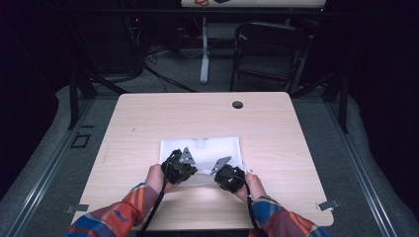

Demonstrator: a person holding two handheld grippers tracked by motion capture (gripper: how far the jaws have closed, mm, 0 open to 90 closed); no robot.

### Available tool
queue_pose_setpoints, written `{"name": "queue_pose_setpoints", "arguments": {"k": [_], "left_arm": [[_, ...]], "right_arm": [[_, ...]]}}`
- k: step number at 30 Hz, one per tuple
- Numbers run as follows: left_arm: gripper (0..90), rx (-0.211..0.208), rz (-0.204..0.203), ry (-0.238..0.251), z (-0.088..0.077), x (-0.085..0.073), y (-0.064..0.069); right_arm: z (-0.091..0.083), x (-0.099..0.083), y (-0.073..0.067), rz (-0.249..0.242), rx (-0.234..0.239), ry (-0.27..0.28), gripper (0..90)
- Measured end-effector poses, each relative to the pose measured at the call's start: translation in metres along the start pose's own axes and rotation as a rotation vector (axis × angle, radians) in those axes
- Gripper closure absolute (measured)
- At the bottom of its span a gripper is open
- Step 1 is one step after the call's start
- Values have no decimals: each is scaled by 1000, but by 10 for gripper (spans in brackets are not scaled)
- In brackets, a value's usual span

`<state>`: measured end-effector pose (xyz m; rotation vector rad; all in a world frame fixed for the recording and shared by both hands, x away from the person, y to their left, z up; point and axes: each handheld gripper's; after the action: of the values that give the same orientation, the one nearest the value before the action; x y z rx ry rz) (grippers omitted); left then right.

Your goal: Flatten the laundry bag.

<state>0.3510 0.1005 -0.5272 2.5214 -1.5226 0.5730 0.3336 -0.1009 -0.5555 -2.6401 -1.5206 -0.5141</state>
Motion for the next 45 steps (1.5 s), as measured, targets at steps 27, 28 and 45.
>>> {"name": "queue_pose_setpoints", "arguments": {"k": [27,28,45], "left_arm": [[887,9,-90,48,-12,2,-9],[887,6,-94,51,-13,3,-11],[891,58,-132,55,-23,26,-34]], "right_arm": [[6,-3,9,57,51,-8,900],[6,-3,9,58,51,-7,900],[6,-3,6,42,37,-13,900]]}}
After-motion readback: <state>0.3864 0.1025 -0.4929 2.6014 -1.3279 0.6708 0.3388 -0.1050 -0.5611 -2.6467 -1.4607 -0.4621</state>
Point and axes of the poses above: each handheld gripper's, and its own axes: z roughly forward along the jaws, x roughly out of its top, y roughly to its right, and after that the axes turned 13 degrees about -y, right-handed
